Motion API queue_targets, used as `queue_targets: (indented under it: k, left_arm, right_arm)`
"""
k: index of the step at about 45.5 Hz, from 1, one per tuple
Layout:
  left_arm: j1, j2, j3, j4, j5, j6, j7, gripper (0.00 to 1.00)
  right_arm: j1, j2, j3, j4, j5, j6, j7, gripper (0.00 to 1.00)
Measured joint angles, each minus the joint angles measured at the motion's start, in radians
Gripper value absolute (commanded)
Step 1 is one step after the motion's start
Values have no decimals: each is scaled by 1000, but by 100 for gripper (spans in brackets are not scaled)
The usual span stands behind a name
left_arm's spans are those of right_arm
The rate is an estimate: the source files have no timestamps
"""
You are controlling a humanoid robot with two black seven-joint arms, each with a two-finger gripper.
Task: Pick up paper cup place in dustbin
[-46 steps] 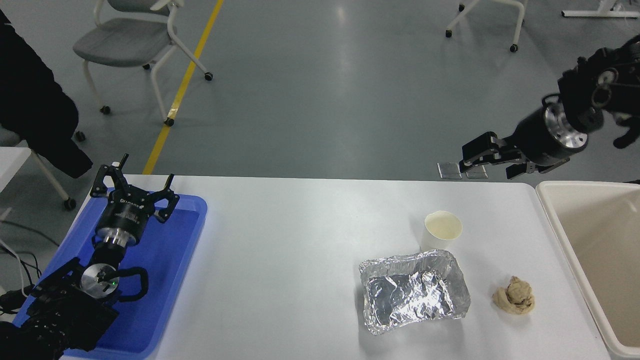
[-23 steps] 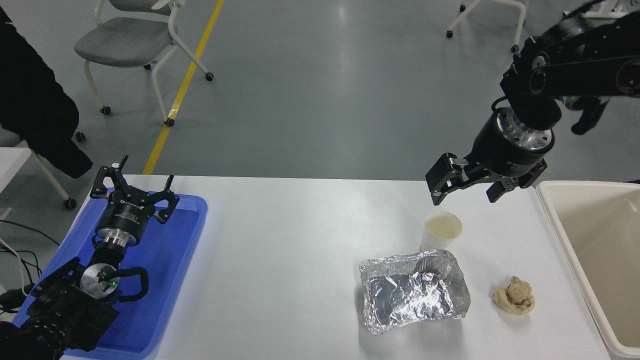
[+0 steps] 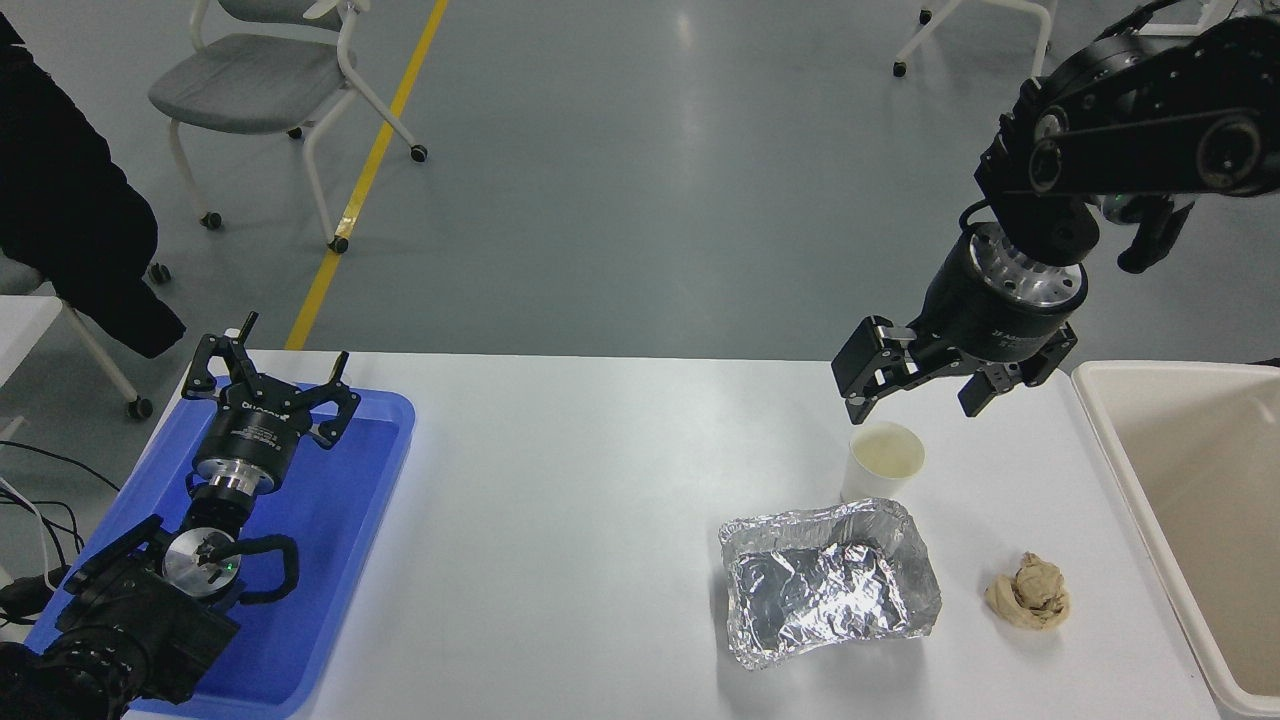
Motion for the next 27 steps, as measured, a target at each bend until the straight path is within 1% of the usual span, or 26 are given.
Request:
queue_targets:
  k: [16,27]
  left_arm:
    - [0,2,0,0,0,0,0,100]
    - [0,2,1,0,-1,0,0,100]
  right_arm:
    - [-190,-27,36,-188,-105,-72,-2,100]
    - [-403,-63,131,-380,-216,-89,-1,100]
